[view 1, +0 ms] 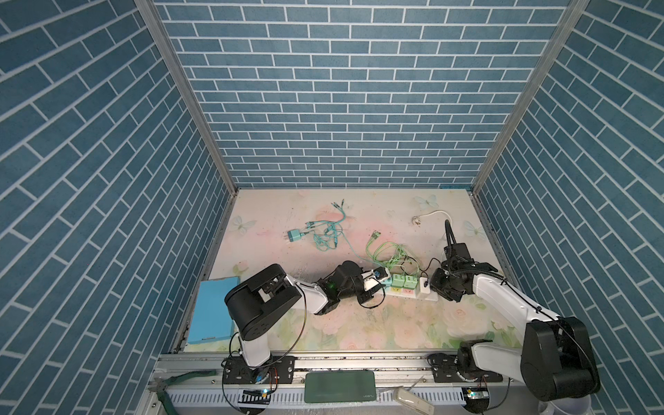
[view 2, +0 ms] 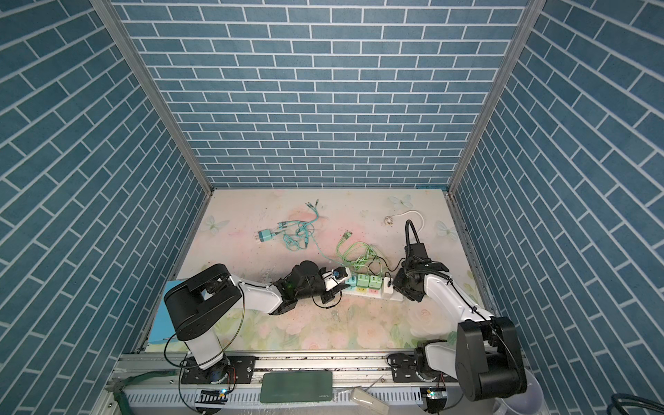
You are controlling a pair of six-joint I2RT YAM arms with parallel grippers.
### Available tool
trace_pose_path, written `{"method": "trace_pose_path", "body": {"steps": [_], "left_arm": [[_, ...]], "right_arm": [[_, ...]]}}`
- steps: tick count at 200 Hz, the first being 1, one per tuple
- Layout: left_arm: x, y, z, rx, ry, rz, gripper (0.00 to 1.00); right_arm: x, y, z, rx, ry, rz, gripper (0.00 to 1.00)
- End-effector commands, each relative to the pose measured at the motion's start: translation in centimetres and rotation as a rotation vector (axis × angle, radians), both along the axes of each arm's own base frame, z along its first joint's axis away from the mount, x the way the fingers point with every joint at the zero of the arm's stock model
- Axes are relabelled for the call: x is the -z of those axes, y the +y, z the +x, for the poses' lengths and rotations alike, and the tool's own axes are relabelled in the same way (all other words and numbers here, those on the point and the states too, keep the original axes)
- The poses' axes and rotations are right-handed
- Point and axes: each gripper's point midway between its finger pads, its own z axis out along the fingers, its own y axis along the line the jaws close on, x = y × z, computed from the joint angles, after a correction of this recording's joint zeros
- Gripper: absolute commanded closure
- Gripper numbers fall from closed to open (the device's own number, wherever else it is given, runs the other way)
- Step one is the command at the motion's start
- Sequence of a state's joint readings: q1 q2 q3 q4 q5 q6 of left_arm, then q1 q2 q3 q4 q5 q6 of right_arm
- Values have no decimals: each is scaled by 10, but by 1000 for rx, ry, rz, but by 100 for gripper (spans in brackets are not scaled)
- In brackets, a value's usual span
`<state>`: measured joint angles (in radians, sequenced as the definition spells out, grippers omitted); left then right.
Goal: Insert the plug
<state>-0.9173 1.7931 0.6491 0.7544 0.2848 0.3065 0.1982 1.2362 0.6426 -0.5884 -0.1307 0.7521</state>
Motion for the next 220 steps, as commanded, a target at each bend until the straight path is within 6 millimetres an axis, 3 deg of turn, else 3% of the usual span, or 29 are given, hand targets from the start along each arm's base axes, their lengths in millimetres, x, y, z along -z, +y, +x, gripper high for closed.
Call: {"method": "trace_pose_path", "body": {"steps": [1,48,88,120,129,166,190,197,220], "left_arm": [[112,68,-41,-67,229,395,70],[102,72,-32,-122,218,421,47],[83,74,-23,-176,191,397,39],[56,81,-7,-285,160,352,30],[47,88,1,-348,147,341,22],[8,122,22,-535,121,287,18],[-21,155,49,-716,188,245,10],[-30,164,57,-765,198,234,4],[-70,189,86,-895,170,221,3]], "right_arm": [[13,21,-26,-28,121,88,63],[10,23,-22,-41,108,94,59],[0,20,-16,-53,83,82,55],[-7,14,-14,-48,59,64,54],[-10,13,-13,-45,52,62,53],[-26,5,-8,-24,1,39,50],[-37,2,-3,-25,-27,31,48],[-40,0,-1,-26,-31,21,48],[-46,-9,4,-20,-51,-21,47]]}}
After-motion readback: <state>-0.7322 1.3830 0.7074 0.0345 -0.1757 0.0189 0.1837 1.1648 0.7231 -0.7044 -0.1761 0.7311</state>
